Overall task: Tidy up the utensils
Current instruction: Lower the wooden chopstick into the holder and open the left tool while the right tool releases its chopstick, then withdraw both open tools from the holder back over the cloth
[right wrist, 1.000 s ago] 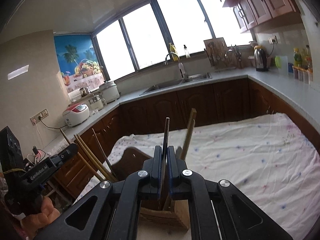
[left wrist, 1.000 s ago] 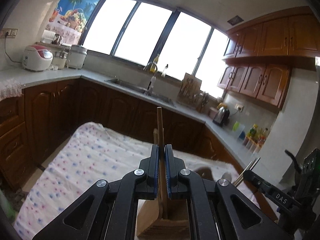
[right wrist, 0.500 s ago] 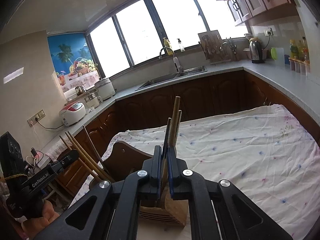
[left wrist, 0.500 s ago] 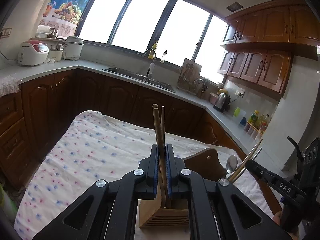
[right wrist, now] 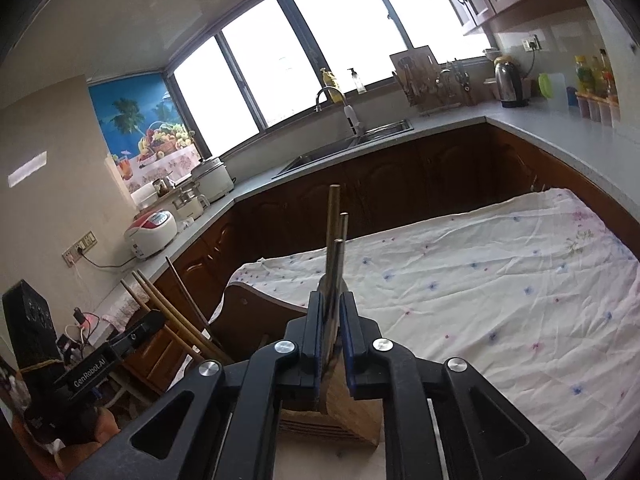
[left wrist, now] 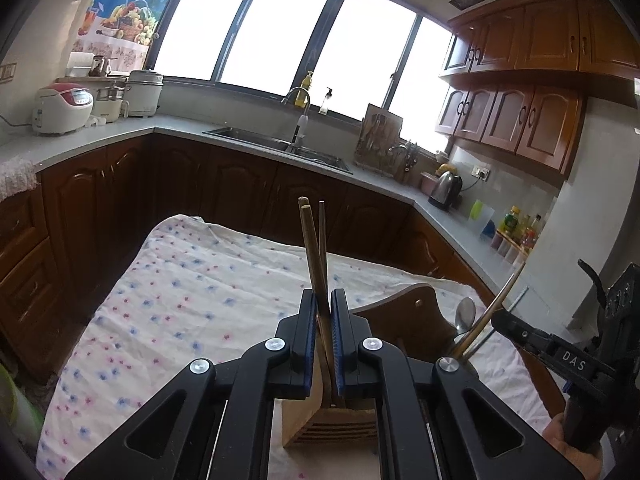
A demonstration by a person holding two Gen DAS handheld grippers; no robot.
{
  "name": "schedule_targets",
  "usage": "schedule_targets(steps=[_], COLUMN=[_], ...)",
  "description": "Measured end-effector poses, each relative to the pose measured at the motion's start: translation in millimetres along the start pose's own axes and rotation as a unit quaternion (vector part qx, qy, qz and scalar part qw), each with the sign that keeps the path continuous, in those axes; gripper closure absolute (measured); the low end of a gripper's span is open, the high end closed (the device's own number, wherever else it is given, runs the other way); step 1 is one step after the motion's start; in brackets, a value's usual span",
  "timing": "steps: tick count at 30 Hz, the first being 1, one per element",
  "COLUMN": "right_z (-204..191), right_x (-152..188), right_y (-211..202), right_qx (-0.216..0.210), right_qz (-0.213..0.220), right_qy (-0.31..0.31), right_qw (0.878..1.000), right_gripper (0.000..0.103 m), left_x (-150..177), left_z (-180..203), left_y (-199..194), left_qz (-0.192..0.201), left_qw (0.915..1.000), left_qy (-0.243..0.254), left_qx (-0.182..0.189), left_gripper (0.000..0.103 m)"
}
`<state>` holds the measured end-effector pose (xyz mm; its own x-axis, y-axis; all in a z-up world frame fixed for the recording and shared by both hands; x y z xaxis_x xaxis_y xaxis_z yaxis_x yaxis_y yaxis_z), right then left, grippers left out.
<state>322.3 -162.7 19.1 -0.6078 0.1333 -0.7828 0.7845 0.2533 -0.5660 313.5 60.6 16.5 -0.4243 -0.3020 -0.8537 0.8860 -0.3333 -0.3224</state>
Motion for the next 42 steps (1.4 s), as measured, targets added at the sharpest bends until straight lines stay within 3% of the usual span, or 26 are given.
schedule_targets(steps=[3, 5, 7, 9, 10, 12, 17, 22, 31, 42], right_z=[6, 7, 8, 9, 10, 11, 9, 4, -2, -5], right_x=[-2, -2, -3, -3, -3, -2, 3, 8, 20, 46], right_y=[-8, -12, -17, -21, -23, -26, -32, -37, -51, -104], right_qx=[-0.003, -0.003, -0.003, -0.003, -0.002, -0.002, -0.008, -0.020, -0.031, -0.038], right_qz=[0.007, 0.012, 0.015, 0.020, 0.021, 0.023, 0.024, 0.022, 0.009, 0.022], right_qy=[0.010, 0.012, 0.017, 0.019, 0.019, 0.020, 0.020, 0.012, -0.003, -0.029], right_qw=[1.000, 1.000, 1.000, 1.000, 1.000, 1.000, 0.999, 0.999, 0.999, 0.999], right_gripper=[0.066, 0.064, 0.052, 0.041, 0.036, 0.032, 0.021, 0.006, 0.005, 0.003], left_x=[0, 0, 1, 3, 4, 8, 17, 22, 22, 40], left_z=[1, 2, 5, 7, 8, 10, 8, 9, 14, 25], left_y=[-1, -7, -10, -15, -20, -28, -43, -55, -83, -143], left_qz=[-0.004, 0.002, 0.002, 0.002, 0.006, 0.012, 0.011, 0.006, 0.002, -0.002], left_qw=[1.0000, 1.0000, 1.0000, 0.9999, 0.9999, 0.9998, 0.9995, 0.9992, 0.9986, 0.9986], left_qy=[-0.004, -0.006, -0.006, -0.007, -0.007, -0.005, -0.009, -0.021, -0.021, -0.026], left_qx=[-0.003, -0.005, -0.003, -0.007, -0.009, -0.017, -0.028, -0.034, -0.048, -0.046], left_gripper=[0.083, 0.078, 0.073, 0.051, 0.046, 0.030, 0.017, 0.013, 0.005, 0.001])
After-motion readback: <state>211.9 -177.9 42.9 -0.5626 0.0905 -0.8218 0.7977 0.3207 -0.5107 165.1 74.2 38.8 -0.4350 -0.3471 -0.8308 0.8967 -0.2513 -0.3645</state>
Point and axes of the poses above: each gripper's, at about its wrist camera, not at the fingertips, and y roughly the way its jaws point, z to its right, x to its underside, the point moved 2 cm from there along y, roughly the way its jaws point, and after that the axes turned 14 degrees about x, right-handed, at the moved point
